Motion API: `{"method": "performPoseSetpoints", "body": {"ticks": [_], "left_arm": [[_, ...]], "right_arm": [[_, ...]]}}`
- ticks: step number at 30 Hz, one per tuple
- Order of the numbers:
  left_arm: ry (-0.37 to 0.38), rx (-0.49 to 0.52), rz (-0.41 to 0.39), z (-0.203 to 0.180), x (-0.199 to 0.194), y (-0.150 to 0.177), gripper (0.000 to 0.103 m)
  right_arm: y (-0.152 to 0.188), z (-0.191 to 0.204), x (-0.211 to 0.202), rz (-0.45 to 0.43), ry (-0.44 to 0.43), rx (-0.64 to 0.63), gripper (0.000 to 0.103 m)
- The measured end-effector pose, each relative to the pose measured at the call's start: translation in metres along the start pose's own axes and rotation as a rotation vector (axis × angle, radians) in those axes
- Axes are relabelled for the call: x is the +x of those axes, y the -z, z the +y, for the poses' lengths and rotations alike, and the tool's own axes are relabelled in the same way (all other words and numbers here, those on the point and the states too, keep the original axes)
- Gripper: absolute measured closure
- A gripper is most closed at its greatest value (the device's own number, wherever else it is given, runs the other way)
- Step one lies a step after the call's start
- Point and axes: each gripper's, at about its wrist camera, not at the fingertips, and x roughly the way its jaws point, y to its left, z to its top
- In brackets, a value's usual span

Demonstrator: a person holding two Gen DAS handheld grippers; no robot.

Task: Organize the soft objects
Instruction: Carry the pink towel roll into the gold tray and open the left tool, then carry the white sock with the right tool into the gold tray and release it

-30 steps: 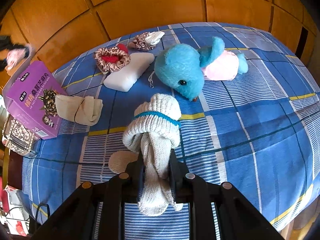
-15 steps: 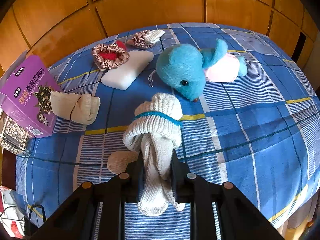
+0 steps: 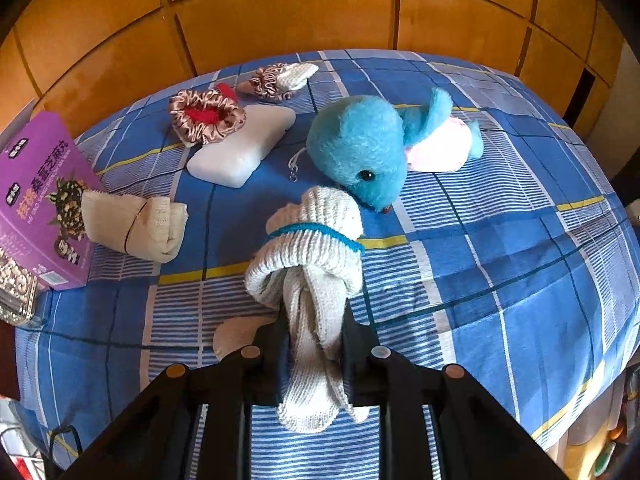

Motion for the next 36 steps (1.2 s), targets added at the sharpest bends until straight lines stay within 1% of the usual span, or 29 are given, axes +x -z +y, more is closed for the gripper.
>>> {"method": "performPoseSetpoints", "body": {"ticks": [3, 7, 10, 13, 16, 18, 20, 24, 27, 29, 31, 36], "left_arm": [[0.001, -0.002, -0.021, 0.004, -0.006, 0.005, 0.037], [0.002, 0.000, -0.064, 0.007, -0.020, 0.012, 0.034], [0.013, 0.017, -0.088, 0.004, -0.031, 0.016, 0.034], [0.040, 0.025, -0.105, 0.001, -0.041, 0.020, 0.034], [0.062, 0.049, -0.124, -0.006, -0.053, 0.026, 0.034], [0.080, 0.071, -0.134, -0.011, -0.060, 0.030, 0.034], [0.102, 0.081, -0.135, -0.014, -0.063, 0.032, 0.034], [0.134, 0.093, -0.132, -0.019, -0.067, 0.035, 0.034], [0.148, 0.093, -0.125, -0.019, -0.067, 0.039, 0.034], [0.155, 0.097, -0.120, -0.019, -0.067, 0.041, 0.034], [0.162, 0.098, -0.118, -0.018, -0.068, 0.043, 0.034], [0.179, 0.100, -0.114, -0.017, -0.069, 0.045, 0.034]], "right_arm": [[-0.009, -0.001, -0.003, 0.008, -0.011, 0.024, 0.087], [-0.030, 0.008, -0.019, -0.035, -0.032, 0.007, 0.087], [-0.046, 0.021, -0.027, -0.058, -0.001, -0.043, 0.087], [-0.067, 0.029, -0.025, -0.048, 0.012, -0.051, 0.087], [-0.085, 0.041, -0.025, -0.036, -0.022, -0.038, 0.087], [-0.098, 0.057, -0.031, -0.043, -0.062, -0.057, 0.087], [-0.107, 0.076, -0.038, -0.057, -0.076, -0.096, 0.087], [-0.131, 0.113, -0.046, -0.086, -0.058, -0.177, 0.087], [-0.149, 0.130, -0.044, -0.080, -0.046, -0.194, 0.087], [-0.159, 0.144, -0.043, -0.073, -0.056, -0.207, 0.087], [-0.162, 0.157, -0.047, -0.074, -0.064, -0.228, 0.087], [-0.176, 0.200, -0.061, -0.125, -0.071, -0.330, 0.087]]}}
